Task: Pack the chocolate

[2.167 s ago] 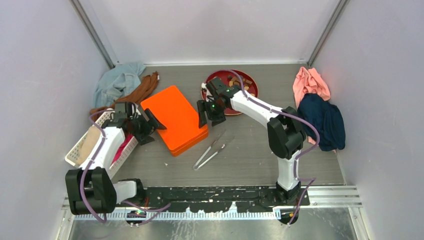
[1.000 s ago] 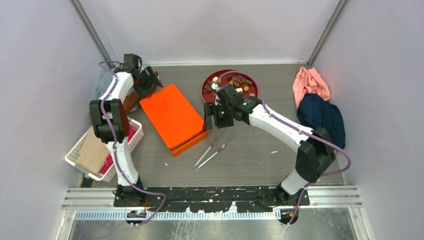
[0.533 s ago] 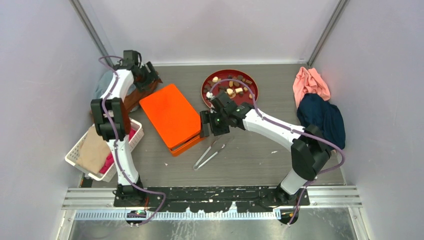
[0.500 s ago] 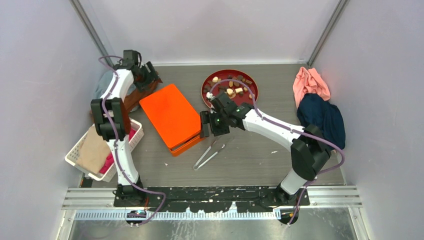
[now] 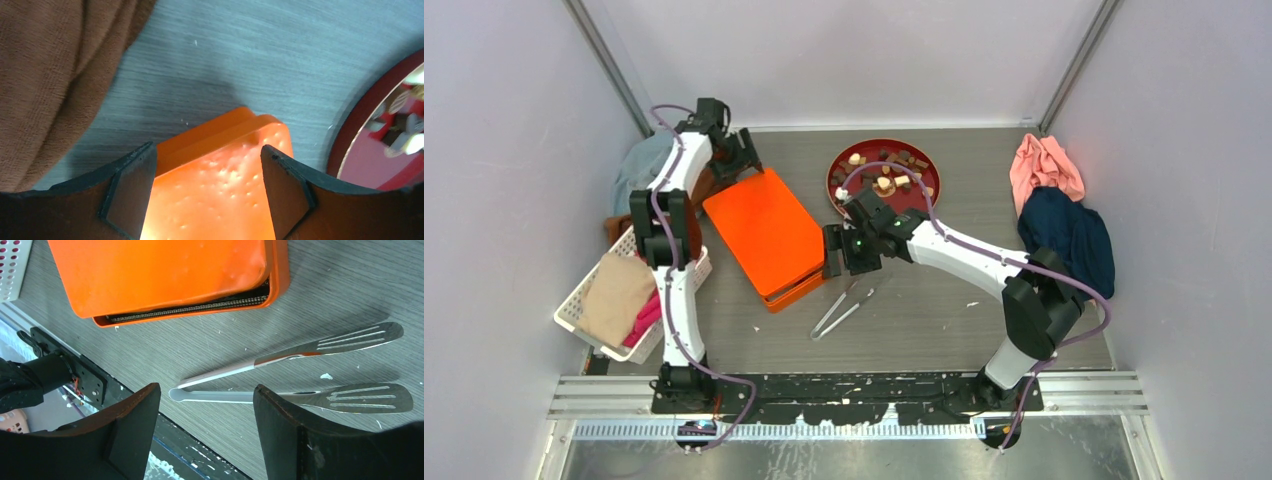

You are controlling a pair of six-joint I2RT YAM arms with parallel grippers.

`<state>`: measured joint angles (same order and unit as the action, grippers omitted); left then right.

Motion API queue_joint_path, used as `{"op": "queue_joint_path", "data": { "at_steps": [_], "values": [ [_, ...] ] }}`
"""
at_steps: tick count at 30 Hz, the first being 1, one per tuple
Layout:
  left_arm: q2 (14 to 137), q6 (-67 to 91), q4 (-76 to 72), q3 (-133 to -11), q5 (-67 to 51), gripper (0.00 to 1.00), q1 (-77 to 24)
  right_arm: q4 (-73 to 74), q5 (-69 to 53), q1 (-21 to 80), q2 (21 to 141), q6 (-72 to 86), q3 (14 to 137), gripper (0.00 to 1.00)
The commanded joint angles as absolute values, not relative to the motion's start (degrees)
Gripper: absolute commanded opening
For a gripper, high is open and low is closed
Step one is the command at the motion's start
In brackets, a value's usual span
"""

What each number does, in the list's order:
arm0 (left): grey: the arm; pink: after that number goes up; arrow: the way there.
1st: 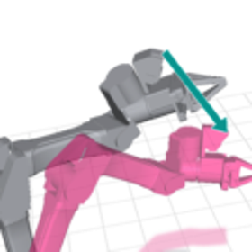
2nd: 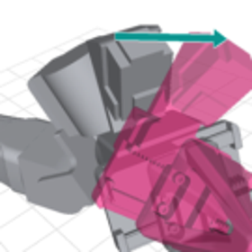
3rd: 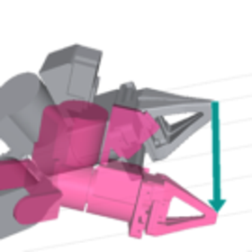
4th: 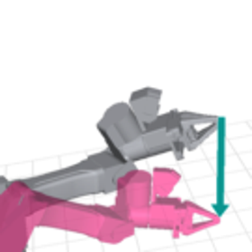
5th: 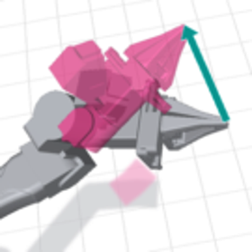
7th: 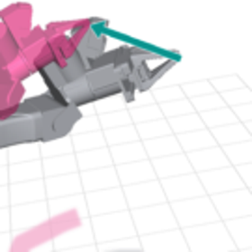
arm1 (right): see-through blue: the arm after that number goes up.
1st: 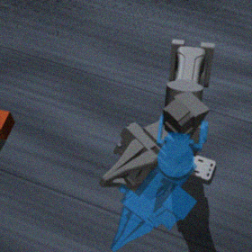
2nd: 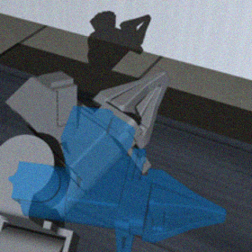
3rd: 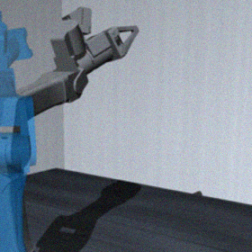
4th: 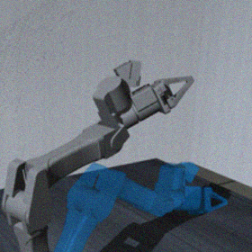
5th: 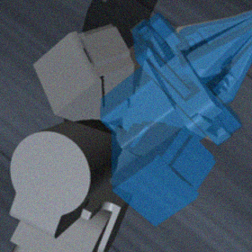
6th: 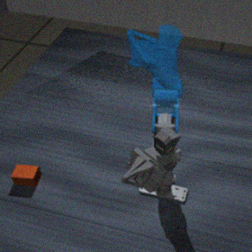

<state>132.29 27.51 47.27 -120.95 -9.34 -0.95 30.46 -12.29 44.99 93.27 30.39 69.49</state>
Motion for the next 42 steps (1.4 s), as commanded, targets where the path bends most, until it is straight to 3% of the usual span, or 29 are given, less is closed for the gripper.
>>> {"op": "queue_joint_path", "data": {
  "at_steps": [1,12,19,22,25,27,36,42],
  "values": [
    [129.3,24.2,50.4,-120.0,-9.8,0.76,-2.6,27.9,-12.7,45.5,91.6,31.1,69.6,0.73],
    [122.9,24.5,46.9,-110.2,-10.7,0.76,-5.0,26.9,-12.4,46.3,91.6,31.7,69.2,0.73],
    [119.4,24.2,48.6,-112.3,-8.2,0.76,-5.1,28.9,-8.7,47.1,91.4,30.5,73.5,0.73],
    [116.3,24.0,49.5,-114.2,-6.9,0.77,-5.1,31.9,-4.3,48.2,92.9,28.5,77.8,0.64],
    [112.9,23.5,50.2,-114.9,-6.3,0.77,-5.1,34.7,-0.4,48.8,95.1,26.7,81.7,0.44],
    [110.5,23.4,50.6,-114.2,-6.5,0.77,-5.1,35.0,2.2,48.8,96.6,25.9,82.9,0.37],
    [96.5,26.6,43.7,-92.7,-10.7,0.78,-5.2,29.6,1.5,48.8,104.8,27.1,78.2,0.31],
    [93.4,28.2,41.9,-83.8,-13.0,0.78,-6.5,32.0,1.5,49.2,99.2,27.0,80.2,0.30]
  ]
}}
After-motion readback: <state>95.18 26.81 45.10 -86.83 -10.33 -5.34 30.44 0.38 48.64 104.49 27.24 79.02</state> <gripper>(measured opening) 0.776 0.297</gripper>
